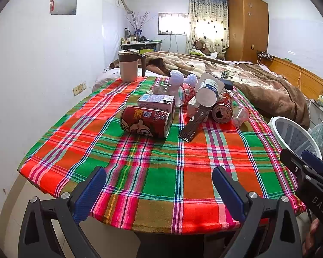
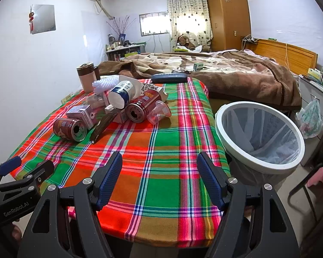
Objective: Collect trash
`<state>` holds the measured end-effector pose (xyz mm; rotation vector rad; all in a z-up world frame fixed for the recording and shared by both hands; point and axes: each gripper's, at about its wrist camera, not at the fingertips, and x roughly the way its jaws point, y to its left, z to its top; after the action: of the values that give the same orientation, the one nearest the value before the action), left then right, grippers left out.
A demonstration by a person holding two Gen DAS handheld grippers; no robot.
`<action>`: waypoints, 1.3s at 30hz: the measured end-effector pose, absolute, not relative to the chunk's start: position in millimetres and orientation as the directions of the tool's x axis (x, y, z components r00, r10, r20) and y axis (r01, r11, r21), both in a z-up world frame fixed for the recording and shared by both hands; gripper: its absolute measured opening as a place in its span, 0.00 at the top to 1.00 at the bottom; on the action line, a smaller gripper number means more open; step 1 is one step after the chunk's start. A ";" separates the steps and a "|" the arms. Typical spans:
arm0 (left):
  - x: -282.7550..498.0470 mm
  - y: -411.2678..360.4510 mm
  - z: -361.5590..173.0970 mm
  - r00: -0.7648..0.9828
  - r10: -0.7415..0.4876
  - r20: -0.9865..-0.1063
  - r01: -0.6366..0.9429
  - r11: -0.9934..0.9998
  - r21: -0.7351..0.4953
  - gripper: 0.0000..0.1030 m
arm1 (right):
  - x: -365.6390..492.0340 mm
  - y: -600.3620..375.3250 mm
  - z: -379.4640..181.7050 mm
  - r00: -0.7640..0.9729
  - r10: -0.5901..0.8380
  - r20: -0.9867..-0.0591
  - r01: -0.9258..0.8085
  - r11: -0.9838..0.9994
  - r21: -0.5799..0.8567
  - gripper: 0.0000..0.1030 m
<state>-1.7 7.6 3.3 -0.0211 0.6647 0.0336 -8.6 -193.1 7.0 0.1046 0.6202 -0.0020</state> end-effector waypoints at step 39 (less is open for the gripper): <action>6.5 21.1 4.4 0.778 -0.008 -0.628 -0.036 0.998 -0.057 0.03 | 3.2 -202.7 3.0 0.799 0.030 -0.601 0.054 0.991 0.121 0.29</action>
<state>6.5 21.1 4.4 -0.0671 0.6787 0.0150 3.2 -202.7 3.0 0.1348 0.6455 -0.0129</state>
